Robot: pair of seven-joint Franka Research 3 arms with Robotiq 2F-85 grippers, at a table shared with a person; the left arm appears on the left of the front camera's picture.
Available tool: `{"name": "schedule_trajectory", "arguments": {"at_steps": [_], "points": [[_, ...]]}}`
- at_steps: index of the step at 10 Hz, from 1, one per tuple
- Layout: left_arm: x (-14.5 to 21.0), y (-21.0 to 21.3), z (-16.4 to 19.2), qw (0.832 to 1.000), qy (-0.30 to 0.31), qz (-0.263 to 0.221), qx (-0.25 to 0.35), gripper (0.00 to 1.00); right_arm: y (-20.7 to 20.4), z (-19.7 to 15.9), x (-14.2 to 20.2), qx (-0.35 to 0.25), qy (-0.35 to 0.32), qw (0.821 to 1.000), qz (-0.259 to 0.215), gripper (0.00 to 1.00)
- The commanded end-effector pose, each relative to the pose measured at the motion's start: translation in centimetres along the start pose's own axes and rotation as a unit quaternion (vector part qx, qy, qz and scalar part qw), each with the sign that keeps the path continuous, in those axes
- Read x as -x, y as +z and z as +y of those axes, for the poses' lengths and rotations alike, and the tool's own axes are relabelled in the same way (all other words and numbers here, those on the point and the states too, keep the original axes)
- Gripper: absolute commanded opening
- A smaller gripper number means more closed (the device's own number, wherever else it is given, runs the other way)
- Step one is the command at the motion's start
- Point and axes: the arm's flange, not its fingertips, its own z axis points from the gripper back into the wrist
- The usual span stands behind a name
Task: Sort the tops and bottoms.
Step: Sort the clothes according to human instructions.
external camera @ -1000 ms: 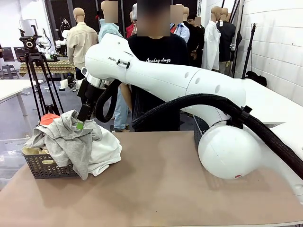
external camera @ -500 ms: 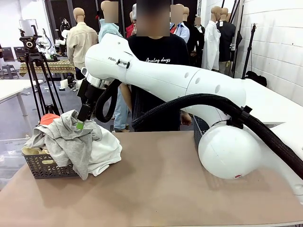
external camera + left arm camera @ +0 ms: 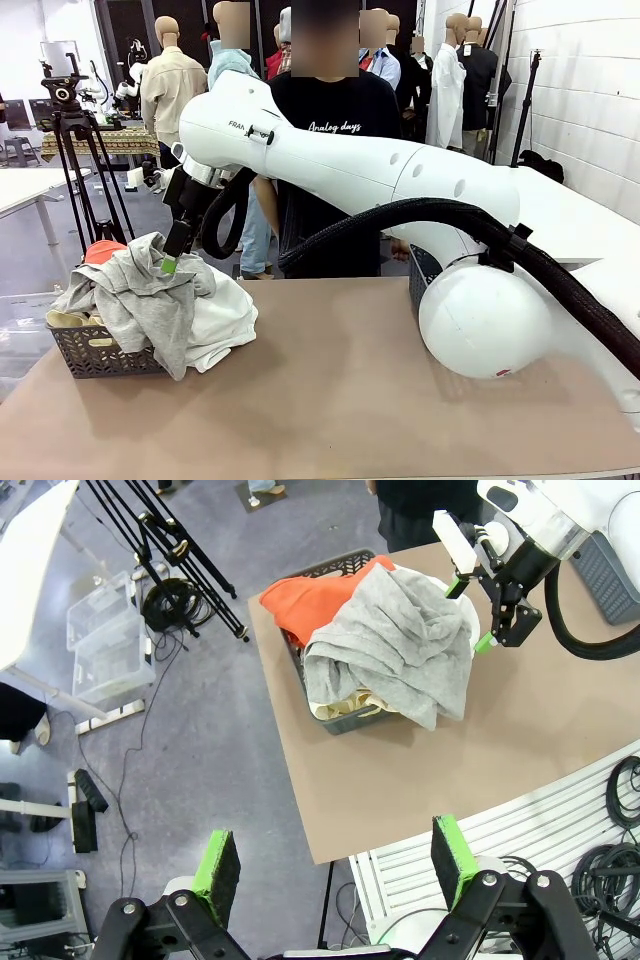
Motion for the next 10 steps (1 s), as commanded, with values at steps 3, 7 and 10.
{"name": "schedule_trajectory", "arguments": {"at_steps": [3,7,10], "points": [[0.0,0.0,0.1,1.0,0.002,-0.001,-0.001,1.0,-0.1,0.1,0.0,-0.002,-0.001,1.0,0.003,1.0],[0.0,0.0,0.1,1.0,0.002,-0.001,-0.001,1.0,2.6,2.1,1.2,0.027,0.01,1.0,-0.006,1.0],[0.0,0.0,0.1,1.0,0.002,-0.001,-0.001,1.0,5.7,3.9,2.7,0.057,-0.004,0.998,0.001,1.0]]}}
